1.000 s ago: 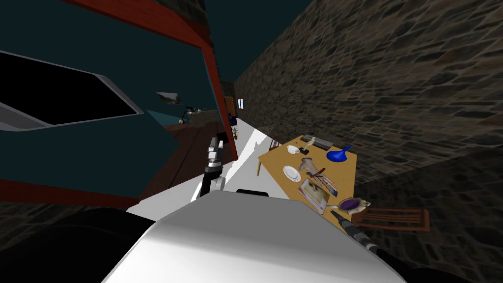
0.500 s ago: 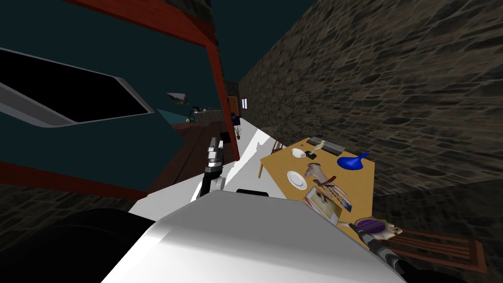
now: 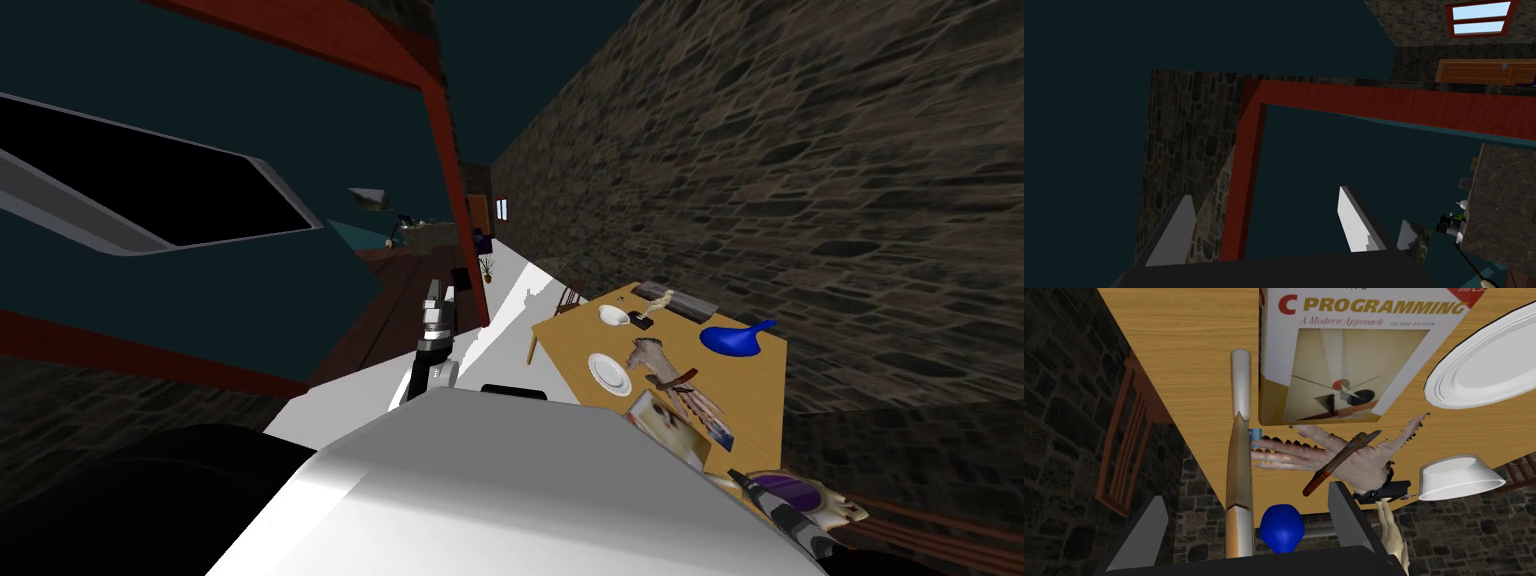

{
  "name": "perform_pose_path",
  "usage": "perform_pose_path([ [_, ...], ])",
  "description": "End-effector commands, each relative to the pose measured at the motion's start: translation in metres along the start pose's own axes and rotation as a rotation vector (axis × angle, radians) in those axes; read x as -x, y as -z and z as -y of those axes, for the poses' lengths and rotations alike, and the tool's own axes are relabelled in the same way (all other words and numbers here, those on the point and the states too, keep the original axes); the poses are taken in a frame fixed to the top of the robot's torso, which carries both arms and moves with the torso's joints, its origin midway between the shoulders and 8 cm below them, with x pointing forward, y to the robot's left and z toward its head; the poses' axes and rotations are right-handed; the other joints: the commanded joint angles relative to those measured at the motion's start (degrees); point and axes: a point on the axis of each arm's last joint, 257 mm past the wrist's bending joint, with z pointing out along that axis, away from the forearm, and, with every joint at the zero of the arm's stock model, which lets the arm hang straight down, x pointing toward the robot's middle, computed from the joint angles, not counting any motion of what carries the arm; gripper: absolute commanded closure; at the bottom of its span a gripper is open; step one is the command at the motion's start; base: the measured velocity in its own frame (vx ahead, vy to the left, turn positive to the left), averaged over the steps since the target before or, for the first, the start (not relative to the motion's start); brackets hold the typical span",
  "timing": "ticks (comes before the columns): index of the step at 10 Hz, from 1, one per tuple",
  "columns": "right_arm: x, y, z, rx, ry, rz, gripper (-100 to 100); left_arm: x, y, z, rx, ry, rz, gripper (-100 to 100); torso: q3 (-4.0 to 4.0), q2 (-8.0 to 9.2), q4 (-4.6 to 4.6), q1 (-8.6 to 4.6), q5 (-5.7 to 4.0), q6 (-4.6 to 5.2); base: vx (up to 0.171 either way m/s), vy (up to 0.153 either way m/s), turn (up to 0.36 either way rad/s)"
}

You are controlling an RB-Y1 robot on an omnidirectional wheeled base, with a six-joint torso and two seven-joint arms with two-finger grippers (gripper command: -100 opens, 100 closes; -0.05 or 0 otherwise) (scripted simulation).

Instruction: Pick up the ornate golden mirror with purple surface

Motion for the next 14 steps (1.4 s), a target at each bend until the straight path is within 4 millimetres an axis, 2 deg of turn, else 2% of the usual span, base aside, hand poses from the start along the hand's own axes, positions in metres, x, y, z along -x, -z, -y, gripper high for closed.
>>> perform_pose_path([
  [1,-0.006,-0.006,0.004,-0.004,-0.007,0.0,-100,0.0,0.0,0.0,0.0,0.0,0.0,0,0.0,0.0,0.0,0.0,0.0,0.0,0.016,-0.032,0.067],
  [4,-0.011,-0.01,0.006,-0.008,-0.013,-0.001,-100,0.0,0.0,0.0,0.0,0.0,0.0,0,-0.01,-0.02,0.0,-0.21,-0.1,-0.02,0.011,-0.028,0.026],
  [5,-0.012,-0.011,0.007,-0.007,-0.012,-0.002,100,0.0,0.0,0.0,0.0,0.0,0.0,0,-0.01,-0.01,0.01,-0.22,-0.11,-0.03,0.0,0.0,0.0],
  [9,-0.012,-0.01,0.008,-0.01,-0.013,-0.002,100,0.0,0.0,0.0,0.0,0.0,0.0,0,0.0,-0.01,0.02,-0.17,-0.13,-0.08,0.0,-0.001,-0.003],
  [10,-0.012,-0.01,0.008,-0.01,-0.013,-0.002,0,0.0,0.0,0.0,0.0,0.0,0.0,0,0.0,-0.01,0.02,-0.16,-0.14,-0.08,0.0,0.0,0.0],
  [11,-0.004,-0.005,0.003,-0.003,-0.005,0.0,100,0.0,0.0,0.0,0.0,0.0,0.0,0,0.0,-0.01,0.02,-0.16,-0.14,-0.08,-0.006,0.022,-0.069],
  [14,0.0,-0.001,0.0,0.001,0.001,0.0,100,0.0,0.0,0.0,0.0,0.0,0.0,0,0.05,0.06,0.04,0.09,-0.06,-0.07,-0.014,0.037,-0.043],
])
